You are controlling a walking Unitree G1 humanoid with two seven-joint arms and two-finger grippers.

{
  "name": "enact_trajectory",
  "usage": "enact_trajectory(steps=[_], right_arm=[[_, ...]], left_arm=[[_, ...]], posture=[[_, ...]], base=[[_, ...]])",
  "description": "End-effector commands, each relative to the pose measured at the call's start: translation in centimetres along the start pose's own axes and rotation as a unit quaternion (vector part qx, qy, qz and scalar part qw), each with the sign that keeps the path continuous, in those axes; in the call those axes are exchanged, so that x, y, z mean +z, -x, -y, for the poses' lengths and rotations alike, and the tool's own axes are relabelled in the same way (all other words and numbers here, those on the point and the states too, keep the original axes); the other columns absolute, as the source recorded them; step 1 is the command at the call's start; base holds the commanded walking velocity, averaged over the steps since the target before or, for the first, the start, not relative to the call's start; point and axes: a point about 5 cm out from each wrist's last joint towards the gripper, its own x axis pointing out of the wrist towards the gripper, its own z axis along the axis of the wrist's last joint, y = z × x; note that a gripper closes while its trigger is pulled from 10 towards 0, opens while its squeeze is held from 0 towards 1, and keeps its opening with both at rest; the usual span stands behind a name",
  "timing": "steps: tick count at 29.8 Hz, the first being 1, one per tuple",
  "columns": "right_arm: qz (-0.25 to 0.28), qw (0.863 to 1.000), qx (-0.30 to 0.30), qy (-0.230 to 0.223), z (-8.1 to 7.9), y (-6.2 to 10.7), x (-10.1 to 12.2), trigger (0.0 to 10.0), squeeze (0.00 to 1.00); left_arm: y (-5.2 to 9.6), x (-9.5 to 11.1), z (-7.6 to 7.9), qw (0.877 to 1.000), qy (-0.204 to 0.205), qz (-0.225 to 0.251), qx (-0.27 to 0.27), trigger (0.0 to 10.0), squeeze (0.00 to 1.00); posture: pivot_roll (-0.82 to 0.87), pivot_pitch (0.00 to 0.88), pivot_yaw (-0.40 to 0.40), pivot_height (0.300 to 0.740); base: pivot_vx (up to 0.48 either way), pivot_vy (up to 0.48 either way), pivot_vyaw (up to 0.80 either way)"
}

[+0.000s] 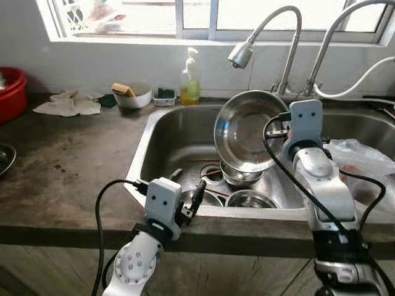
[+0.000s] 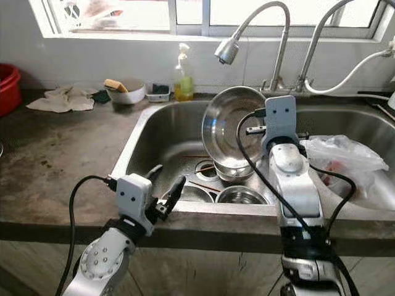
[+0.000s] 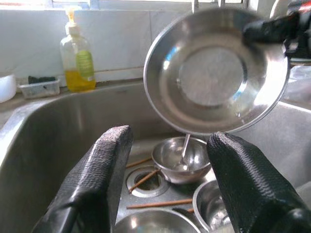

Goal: Kitchen organization

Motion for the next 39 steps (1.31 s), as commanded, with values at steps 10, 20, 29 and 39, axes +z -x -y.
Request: enact_trajectory(steps=[10, 20, 29, 39], right_arm=[[-0.126, 0.99, -0.056, -0.033, 1.7, -1.7, -3.5, 10.0, 0.0], [-0.169, 0.983, -0.061, -0.04, 1.4, -1.2, -5.6, 10.0, 0.09], [-0.159, 0.984, -0.065, -0.038, 1.4, -1.2, -5.5, 10.0, 1.0], [-0.038, 0.997, -0.059, -0.029, 1.3, -0.5, -1.7, 10.0, 0.0]], left_arm=[[1.0, 0.5, 0.4, 1.0, -0.004, -0.006, -0.004, 10.0, 0.0], [1.4, 0.5, 0.6, 1.0, -0.001, -0.014, -0.009, 10.0, 0.0], [1.2, 0.4, 0.6, 1.0, -0.001, -0.017, -0.009, 10.0, 0.0], [0.6, 0.4, 0.5, 1.0, -0.001, -0.008, -0.01, 10.0, 0.0]], posture=[[0.06, 0.098, -0.063, 0.74], [0.06, 0.113, -0.057, 0.74], [0.06, 0.094, -0.061, 0.74], [0.05, 0.052, -0.063, 0.74]], base=[[0.0, 0.0, 0.0], [0.0, 0.0, 0.0], [0.0, 0.0, 0.0], [0.0, 0.0, 0.0]])
